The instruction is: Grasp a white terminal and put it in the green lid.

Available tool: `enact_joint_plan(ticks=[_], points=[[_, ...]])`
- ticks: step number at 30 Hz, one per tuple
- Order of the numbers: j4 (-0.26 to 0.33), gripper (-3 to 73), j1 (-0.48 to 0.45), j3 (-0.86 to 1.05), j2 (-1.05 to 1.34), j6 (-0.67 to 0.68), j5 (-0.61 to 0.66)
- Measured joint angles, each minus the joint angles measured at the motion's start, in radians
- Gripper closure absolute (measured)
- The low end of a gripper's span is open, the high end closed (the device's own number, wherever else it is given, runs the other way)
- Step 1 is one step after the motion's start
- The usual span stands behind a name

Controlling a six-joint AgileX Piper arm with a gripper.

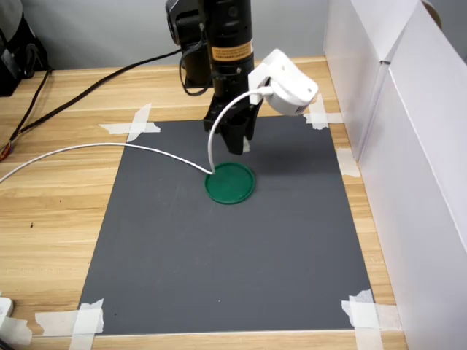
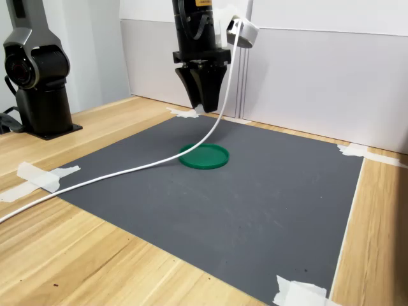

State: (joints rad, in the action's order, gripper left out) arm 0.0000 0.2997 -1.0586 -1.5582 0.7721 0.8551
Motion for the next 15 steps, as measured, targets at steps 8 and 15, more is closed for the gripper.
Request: enact_joint_plan(ticks=[8,15], points=[[0.008,32.6,-0.011,0.000,-0.057,0.016,-0.021],[0.000,32.6,-0.011,0.000,-0.115,0.024,-0.032]])
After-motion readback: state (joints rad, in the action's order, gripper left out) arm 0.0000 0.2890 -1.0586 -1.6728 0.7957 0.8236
